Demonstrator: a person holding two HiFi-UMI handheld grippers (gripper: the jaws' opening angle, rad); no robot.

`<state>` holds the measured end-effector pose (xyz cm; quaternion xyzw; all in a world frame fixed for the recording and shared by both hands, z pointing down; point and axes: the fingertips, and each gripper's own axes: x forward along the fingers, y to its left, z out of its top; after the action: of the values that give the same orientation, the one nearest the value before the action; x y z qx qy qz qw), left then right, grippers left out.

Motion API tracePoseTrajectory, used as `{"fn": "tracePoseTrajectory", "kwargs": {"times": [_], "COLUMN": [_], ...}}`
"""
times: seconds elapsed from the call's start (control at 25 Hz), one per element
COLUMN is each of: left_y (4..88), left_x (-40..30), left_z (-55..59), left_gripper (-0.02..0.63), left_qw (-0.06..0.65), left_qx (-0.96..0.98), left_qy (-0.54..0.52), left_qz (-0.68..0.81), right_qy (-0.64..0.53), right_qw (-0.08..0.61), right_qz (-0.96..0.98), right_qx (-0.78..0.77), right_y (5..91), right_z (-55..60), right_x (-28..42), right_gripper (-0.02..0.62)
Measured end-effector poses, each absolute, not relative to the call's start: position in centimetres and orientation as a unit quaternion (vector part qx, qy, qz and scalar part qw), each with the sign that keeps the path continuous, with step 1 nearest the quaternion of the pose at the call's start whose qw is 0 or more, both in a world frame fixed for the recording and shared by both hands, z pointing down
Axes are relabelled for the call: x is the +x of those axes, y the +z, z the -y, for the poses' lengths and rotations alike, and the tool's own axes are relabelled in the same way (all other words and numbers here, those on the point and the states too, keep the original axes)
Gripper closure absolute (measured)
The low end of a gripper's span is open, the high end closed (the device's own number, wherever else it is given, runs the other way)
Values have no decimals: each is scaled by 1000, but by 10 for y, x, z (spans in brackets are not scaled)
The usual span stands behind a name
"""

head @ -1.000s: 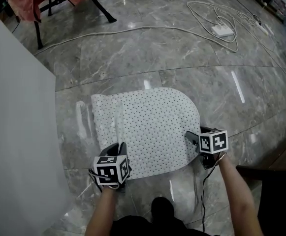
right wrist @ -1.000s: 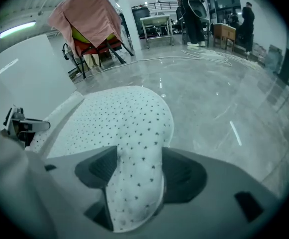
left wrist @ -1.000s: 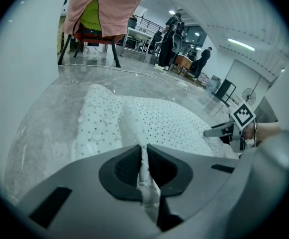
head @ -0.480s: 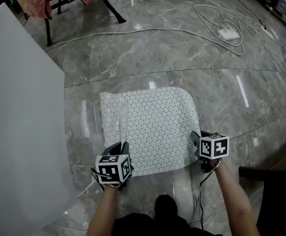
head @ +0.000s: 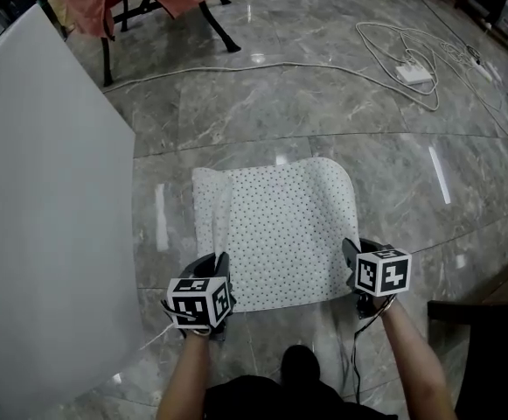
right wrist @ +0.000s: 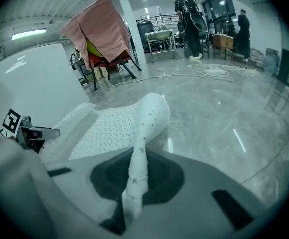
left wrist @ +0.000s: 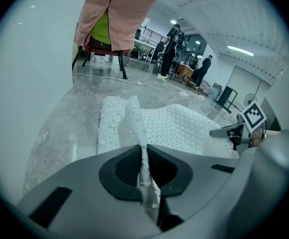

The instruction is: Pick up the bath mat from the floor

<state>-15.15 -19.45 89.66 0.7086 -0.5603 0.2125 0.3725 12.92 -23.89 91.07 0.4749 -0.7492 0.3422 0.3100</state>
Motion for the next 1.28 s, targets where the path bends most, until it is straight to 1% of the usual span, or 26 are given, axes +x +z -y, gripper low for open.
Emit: {"fn": "tracePoseTrajectory", "kwargs": {"times": [0.36, 0.64, 1.04, 1.28], "left_y": [842, 805, 736, 673], "left_x": [-179, -189, -178, -172], "left_z": [201, 200, 191, 172], "left_gripper": [591, 591, 592, 592], "left_qw": [350, 356, 387, 414], "left_qx": [702, 692, 682, 670], "left_qy": [208, 187, 163, 166], "left_qz": [584, 599, 599, 593], "right_qy": [342, 344, 347, 373], "right_qw": [298, 291, 303, 307], "right_qz": [763, 769, 763, 752], "right_qx": [461, 453, 453, 448], "right_y": [866, 831, 758, 692], "right_z": [231, 230, 227, 215], "right_x": [105, 94, 85, 87], "right_gripper": [571, 572, 572, 572]}}
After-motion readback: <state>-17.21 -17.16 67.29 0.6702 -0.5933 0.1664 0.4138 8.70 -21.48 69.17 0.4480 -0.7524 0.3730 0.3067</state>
